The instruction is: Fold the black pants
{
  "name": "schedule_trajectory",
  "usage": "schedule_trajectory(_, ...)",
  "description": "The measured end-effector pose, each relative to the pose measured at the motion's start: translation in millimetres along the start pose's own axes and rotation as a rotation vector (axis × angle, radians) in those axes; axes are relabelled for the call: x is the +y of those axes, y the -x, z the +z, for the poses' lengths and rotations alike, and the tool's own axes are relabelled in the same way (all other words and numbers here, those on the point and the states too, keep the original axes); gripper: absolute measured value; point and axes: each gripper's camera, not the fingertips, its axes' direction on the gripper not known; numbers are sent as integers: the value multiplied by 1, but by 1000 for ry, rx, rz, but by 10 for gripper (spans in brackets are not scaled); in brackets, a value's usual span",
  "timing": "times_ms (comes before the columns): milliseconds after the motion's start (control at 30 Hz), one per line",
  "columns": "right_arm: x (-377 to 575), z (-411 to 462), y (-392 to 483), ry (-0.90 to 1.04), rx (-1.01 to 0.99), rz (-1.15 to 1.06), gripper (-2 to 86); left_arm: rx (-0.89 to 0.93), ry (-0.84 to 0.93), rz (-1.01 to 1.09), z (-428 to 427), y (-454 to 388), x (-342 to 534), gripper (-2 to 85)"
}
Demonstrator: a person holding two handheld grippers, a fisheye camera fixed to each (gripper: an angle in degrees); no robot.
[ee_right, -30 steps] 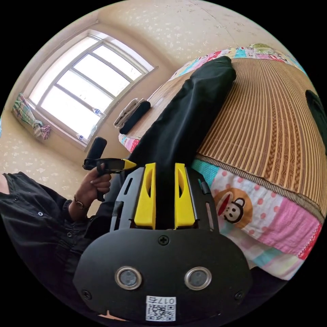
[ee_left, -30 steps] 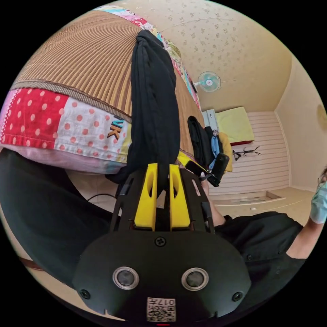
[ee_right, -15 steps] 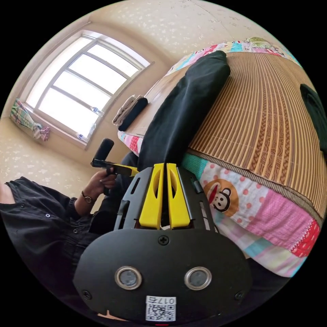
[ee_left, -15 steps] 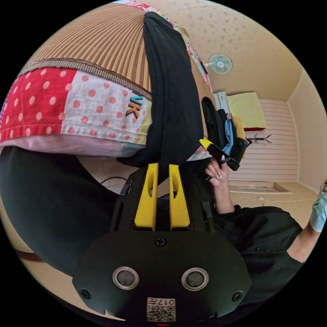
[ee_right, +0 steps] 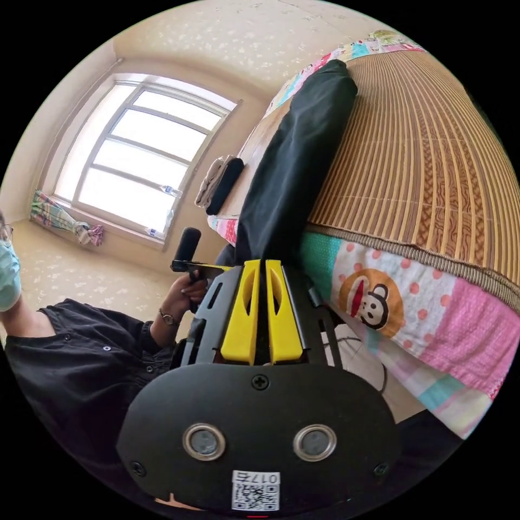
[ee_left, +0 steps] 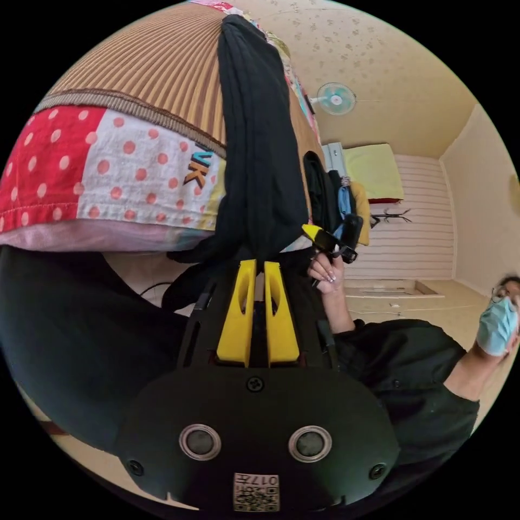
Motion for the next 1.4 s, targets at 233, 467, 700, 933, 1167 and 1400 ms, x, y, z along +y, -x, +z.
schedule_trajectory(233, -15, -32, -26, -117, -298, 131, 29, -100, 106, -29, 11, 4, -5, 34)
schedule_trajectory(467, -26, 0, 14, 122, 207, 50, 67, -373, 148, -49, 26, -13, -5, 72)
schedule_trajectory(700, -40, 0, 8, 168, 281, 30, 110, -365, -49, -1, 3, -11, -4, 133)
schedule_trajectory(933, -38, 50, -25, 235, 147, 156, 83, -387, 102, -36, 55, 6, -25, 112)
schedule_trajectory(1167, -24, 3, -62, 19, -532, 269, 35, 51, 15, 223, 10, -38, -6, 58)
schedule_trajectory(1400, -16, 50, -55, 302, 256, 347, 18, -471, 168, -71, 43, -1, 2, 66)
